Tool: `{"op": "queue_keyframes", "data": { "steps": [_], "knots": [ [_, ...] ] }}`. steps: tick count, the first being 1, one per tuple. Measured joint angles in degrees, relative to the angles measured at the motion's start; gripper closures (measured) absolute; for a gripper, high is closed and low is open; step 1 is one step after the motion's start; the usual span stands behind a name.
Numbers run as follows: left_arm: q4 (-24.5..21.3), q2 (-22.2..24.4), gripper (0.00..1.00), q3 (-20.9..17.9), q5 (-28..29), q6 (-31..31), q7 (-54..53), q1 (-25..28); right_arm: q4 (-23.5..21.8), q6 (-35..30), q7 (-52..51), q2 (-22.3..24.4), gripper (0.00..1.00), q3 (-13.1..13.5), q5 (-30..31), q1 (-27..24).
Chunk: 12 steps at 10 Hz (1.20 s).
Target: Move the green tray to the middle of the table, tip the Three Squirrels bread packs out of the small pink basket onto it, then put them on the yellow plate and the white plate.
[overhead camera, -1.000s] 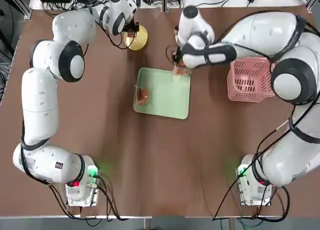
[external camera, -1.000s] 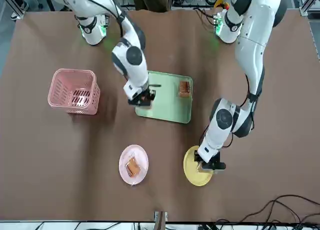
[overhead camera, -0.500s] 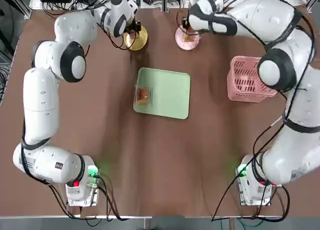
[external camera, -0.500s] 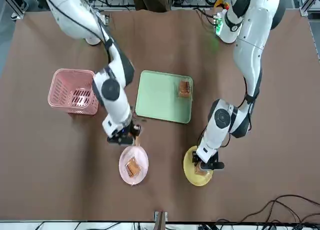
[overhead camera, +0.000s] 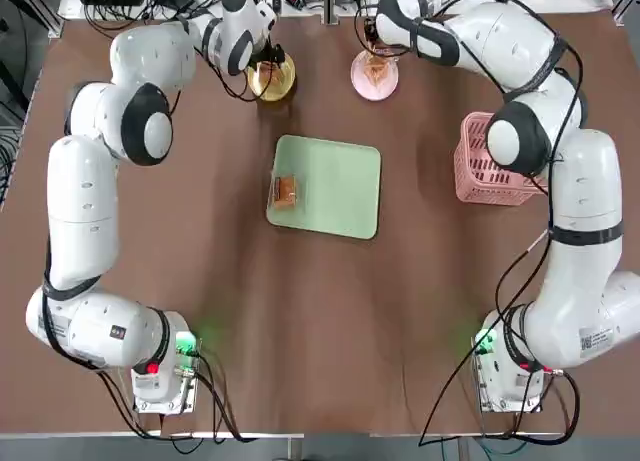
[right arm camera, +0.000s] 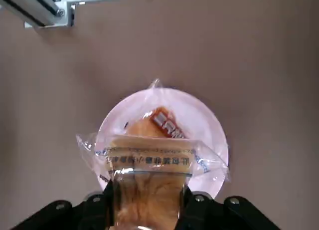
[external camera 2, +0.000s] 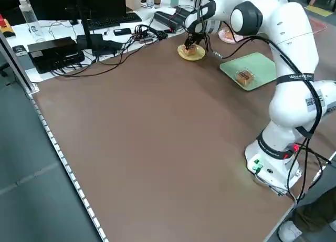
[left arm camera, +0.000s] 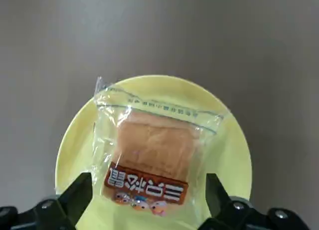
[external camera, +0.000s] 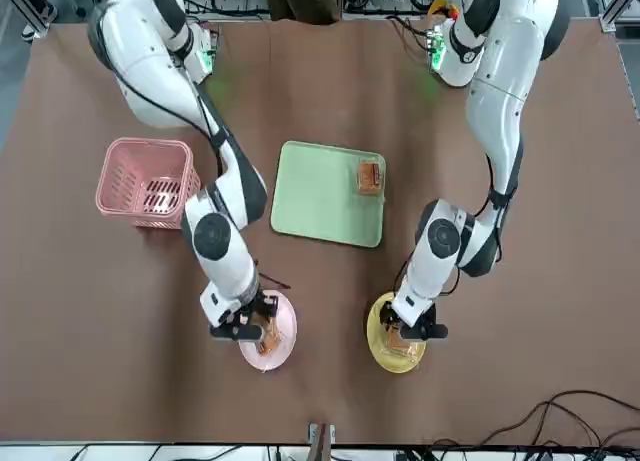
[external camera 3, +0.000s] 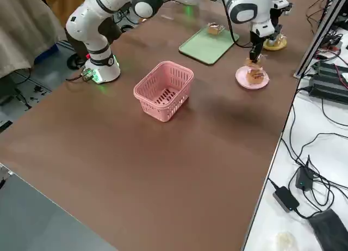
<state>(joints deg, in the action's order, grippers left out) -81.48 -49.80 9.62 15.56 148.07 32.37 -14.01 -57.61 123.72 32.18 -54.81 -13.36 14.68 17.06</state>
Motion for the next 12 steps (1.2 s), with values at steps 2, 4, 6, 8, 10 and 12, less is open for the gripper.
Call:
{"op": "queue_keyframes", "data": {
  "steps": [2, 4, 6, 8, 10, 12],
  "knots": [
    [-0.78, 3.12, 0.0, 2.21, 0.11, -10.73, -0.19, 0.03, 1.91, 2.82, -4.27, -1.97, 0.54, -0.93, -0.02, -1.62],
    [-3.9, 10.44, 0.0, 6.68, 0.16, -24.13, -0.18, 0.0, 2.31, 3.85, -4.73, -3.43, 0.54, -2.43, -0.02, -2.06],
    [-14.2, 18.02, 0.0, 10.11, 0.16, -25.57, 0.86, 0.09, 2.45, 3.94, -5.28, -4.5, 0.54, -3.0, -0.02, -2.22],
    [-27.54, 24.23, 0.0, 13.6, 0.16, -18.49, 7.96, 0.08, 2.54, 4.07, -7.83, -5.2, 0.54, -3.2, -0.02, -2.96],
    [-40.99, 29.25, 0.0, 17.88, 0.16, -8.66, 18.15, -0.27, 2.68, 4.11, -8.25, -5.42, 0.52, -3.47, -0.02, -3.2],
    [-48.57, 32.29, 0.0, 23.29, 0.18, -6.27, 26.43, -0.49, 2.68, 4.1, -8.4, -5.71, 0.26, -3.46, -0.02, -3.26]
  ]
}}
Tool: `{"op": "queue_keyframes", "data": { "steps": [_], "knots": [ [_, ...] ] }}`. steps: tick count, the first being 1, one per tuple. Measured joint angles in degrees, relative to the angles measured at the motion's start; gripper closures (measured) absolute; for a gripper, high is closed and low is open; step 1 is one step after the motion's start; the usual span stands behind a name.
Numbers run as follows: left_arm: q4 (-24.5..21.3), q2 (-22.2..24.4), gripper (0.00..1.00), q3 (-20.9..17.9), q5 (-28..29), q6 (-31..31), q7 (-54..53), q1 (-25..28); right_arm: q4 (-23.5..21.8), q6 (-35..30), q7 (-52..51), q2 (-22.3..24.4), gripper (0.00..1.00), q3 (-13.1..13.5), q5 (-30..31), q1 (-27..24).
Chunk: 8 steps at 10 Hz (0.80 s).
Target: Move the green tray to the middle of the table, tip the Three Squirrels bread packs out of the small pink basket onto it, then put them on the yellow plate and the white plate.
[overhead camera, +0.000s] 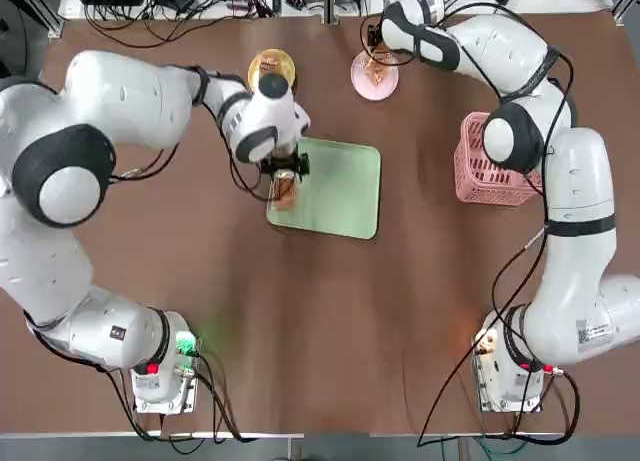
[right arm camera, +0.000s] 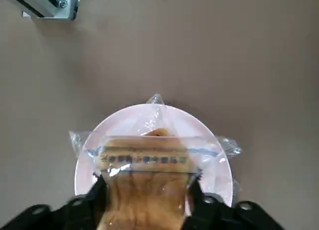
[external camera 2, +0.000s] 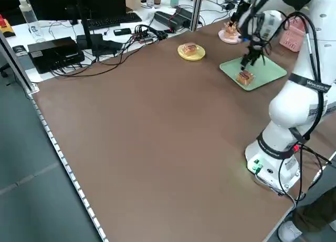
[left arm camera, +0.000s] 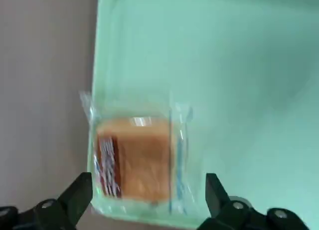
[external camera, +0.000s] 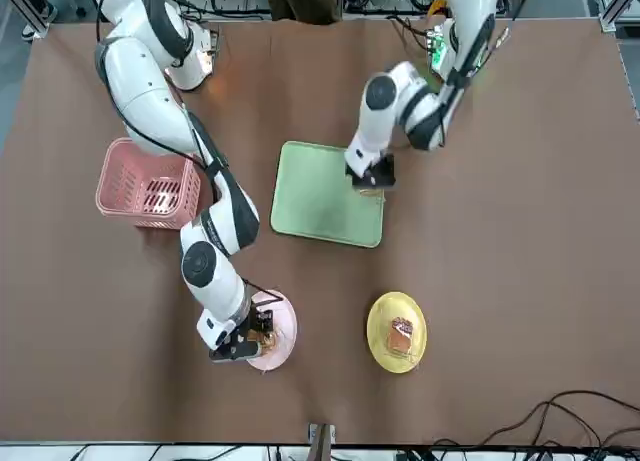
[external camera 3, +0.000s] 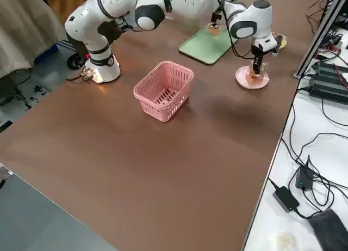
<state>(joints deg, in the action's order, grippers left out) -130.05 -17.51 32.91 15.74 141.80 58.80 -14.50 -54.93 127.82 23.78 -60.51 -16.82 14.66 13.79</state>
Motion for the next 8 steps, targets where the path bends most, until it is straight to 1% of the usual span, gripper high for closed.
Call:
{"op": "queue_keyframes", "data": {
  "steps": [1, 2, 5, 8],
  "knots": [
    [-1.67, 1.2, 0.0, 1.64, 0.01, 0.02, 2.06, -0.12, 0.0, 0.0, -0.09, -0.15, 0.11, -0.01, 0.0, -0.01],
    [-2.45, 2.18, 0.0, 2.0, 0.01, 0.02, 2.44, -0.09, 0.0, 0.0, -0.17, -0.19, 0.0, -0.04, 0.0, -0.01],
    [-3.45, 2.68, 0.0, 1.93, 0.01, 0.01, 2.44, 0.34, 0.04, 0.01, -0.31, -0.2, 0.0, -0.46, 0.0, -0.02],
    [-4.33, 2.67, 0.0, 1.95, 0.01, 0.01, 2.71, 0.3, 0.69, -0.08, -0.32, 0.02, 0.0, -2.2, 0.0, -0.05]
  ]
}}
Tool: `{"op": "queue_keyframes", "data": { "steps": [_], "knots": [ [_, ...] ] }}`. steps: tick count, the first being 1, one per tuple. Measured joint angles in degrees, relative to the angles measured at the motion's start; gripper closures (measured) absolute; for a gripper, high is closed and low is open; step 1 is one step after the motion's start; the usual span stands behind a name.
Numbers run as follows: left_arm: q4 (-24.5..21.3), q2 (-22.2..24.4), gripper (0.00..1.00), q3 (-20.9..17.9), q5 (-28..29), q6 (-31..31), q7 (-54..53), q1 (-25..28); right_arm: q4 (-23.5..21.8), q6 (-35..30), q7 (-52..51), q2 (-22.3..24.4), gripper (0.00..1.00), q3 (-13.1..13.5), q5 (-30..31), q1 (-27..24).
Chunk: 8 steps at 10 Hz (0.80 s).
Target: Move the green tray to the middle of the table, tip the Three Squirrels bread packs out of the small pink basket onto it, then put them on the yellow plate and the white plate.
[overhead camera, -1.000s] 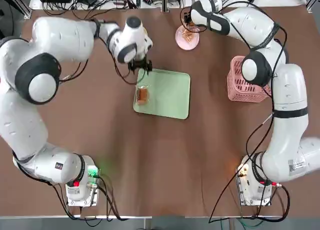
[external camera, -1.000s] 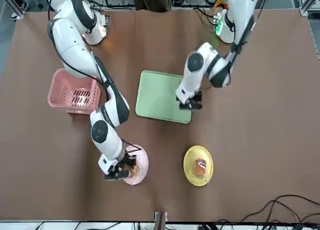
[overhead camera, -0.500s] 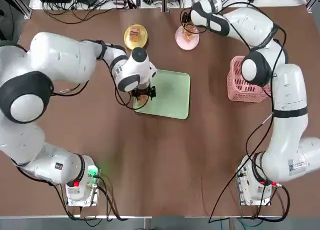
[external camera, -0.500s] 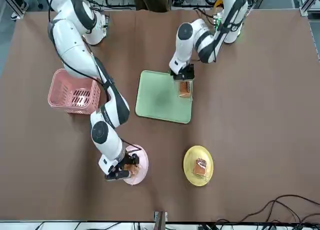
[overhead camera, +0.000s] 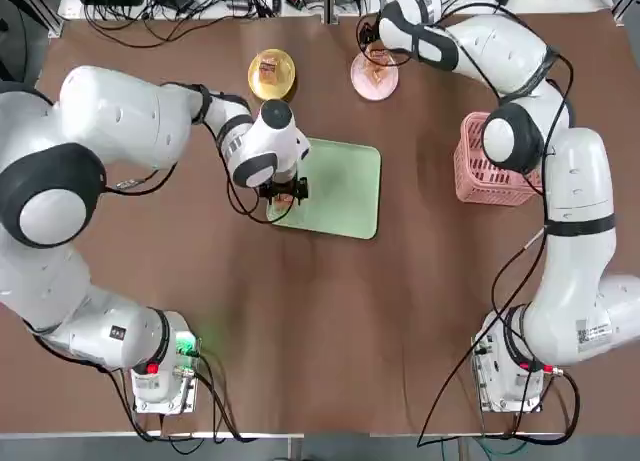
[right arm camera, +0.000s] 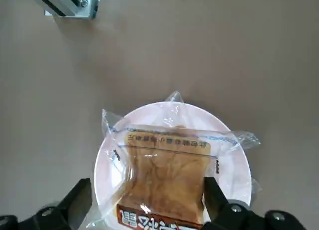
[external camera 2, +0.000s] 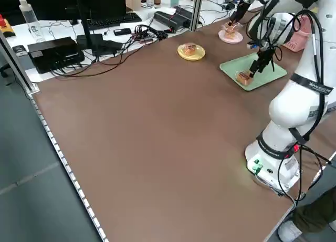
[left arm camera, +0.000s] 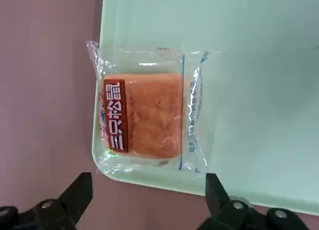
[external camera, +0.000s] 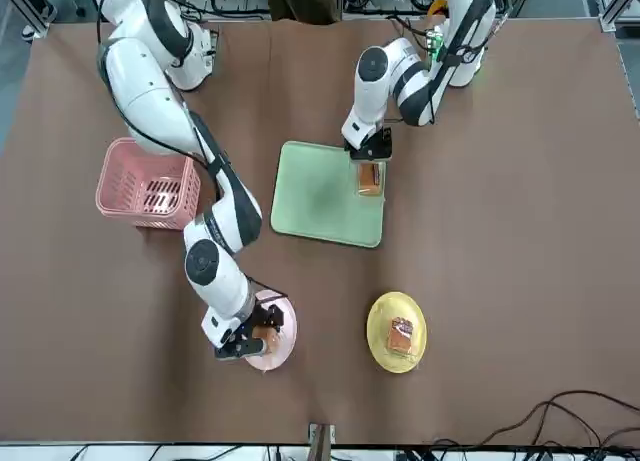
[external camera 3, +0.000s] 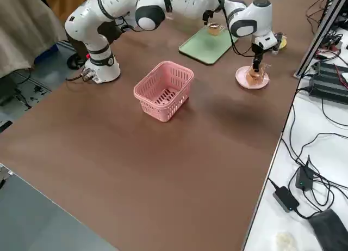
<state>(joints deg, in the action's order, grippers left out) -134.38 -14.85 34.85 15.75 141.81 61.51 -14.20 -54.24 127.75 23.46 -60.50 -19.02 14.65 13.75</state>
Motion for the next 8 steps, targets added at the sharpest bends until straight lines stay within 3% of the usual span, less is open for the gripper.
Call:
{"op": "queue_keyframes", "data": {
  "steps": [3, 6, 8],
  "knots": [
    [-0.2, -0.29, 0.0, 0.04, 0.7, 0.0, 0.37, -1.06, 0.82, -4.07, 0.0, 1.35, 0.0, -0.91, 0.0, -0.66],
    [1.73, -0.85, 0.0, -0.39, 5.82, 0.12, -1.4, 2.74, 1.06, -8.56, -0.04, 3.36, 0.0, -1.18, 0.0, -2.07],
    [4.47, -3.14, 0.0, -0.54, 6.6, 0.14, -4.6, 5.7, 1.75, -17.26, -0.04, 7.97, 0.0, -1.2, 0.0, -2.9]
  ]
}}
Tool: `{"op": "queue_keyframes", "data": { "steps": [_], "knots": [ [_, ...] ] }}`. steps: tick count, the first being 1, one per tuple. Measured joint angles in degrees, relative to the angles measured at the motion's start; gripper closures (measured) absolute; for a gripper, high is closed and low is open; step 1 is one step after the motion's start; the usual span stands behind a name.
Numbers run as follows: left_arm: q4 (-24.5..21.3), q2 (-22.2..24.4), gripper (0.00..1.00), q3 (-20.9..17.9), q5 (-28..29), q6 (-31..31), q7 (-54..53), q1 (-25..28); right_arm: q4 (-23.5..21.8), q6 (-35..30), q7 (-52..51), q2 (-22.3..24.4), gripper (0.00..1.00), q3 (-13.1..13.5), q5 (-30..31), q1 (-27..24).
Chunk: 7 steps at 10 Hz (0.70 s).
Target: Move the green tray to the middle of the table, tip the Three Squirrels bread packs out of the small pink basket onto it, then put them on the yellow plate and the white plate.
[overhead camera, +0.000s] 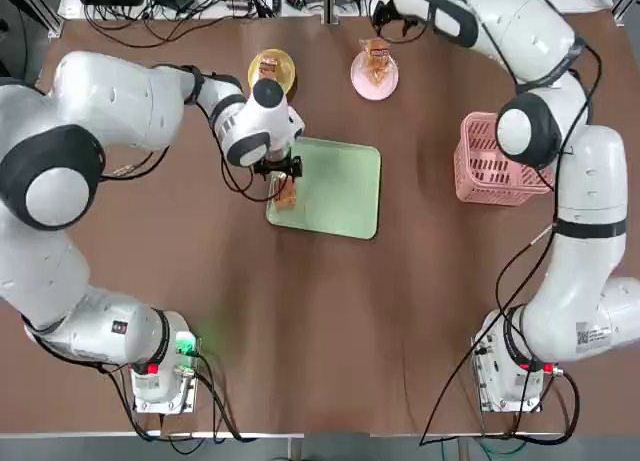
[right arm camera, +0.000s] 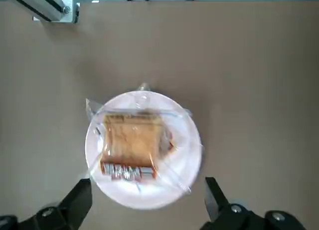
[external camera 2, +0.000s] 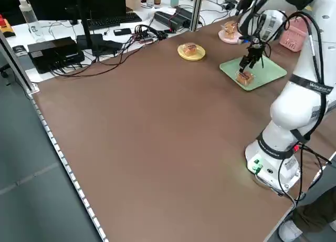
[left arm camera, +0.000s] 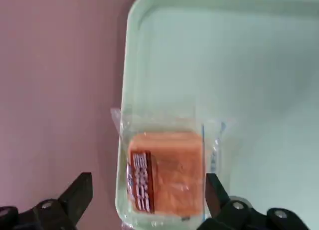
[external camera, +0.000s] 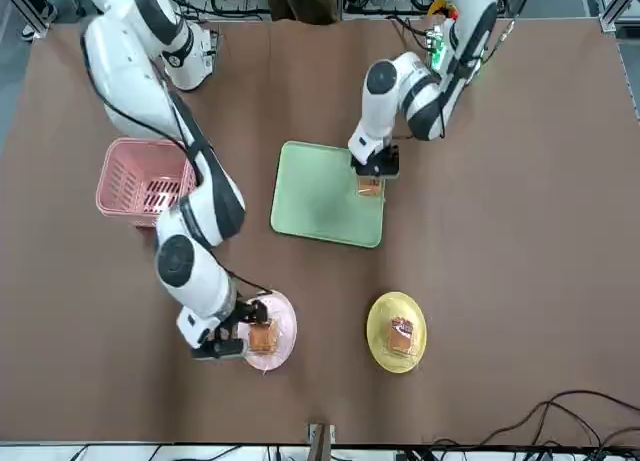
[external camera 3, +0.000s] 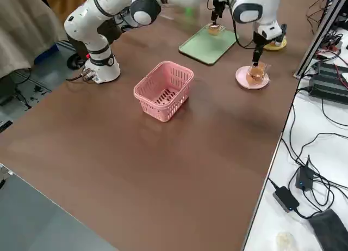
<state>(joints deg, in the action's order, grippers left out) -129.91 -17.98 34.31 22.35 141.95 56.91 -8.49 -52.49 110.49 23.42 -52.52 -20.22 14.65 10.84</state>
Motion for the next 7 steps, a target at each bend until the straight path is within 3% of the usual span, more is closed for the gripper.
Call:
{"op": "queue_keyframes", "data": {
  "steps": [2, 3, 5, 7],
  "knots": [
    [3.22, -4.04, 0.0, 0.05, 1.17, 0.21, -0.05, -0.04, -2.22, -6.61, -0.09, 7.89, 0.0, 0.49, 0.01, -0.91],
    [4.34, -5.78, 0.0, 0.06, 1.19, 0.21, -0.05, -0.55, -6.06, -8.29, -0.26, 13.25, 0.0, 1.19, 0.01, -2.07],
    [4.84, -7.0, 0.0, 0.15, 1.2, 0.21, -0.04, -0.86, -11.9, -15.13, -0.58, 22.86, 0.0, 4.01, -1.94, -3.71],
    [4.77, -7.44, 0.0, 0.09, 1.2, 0.18, -0.04, -0.64, -13.8, -21.92, -6.06, 29.81, 0.0, 7.6, -5.04, -6.14]
  ]
}}
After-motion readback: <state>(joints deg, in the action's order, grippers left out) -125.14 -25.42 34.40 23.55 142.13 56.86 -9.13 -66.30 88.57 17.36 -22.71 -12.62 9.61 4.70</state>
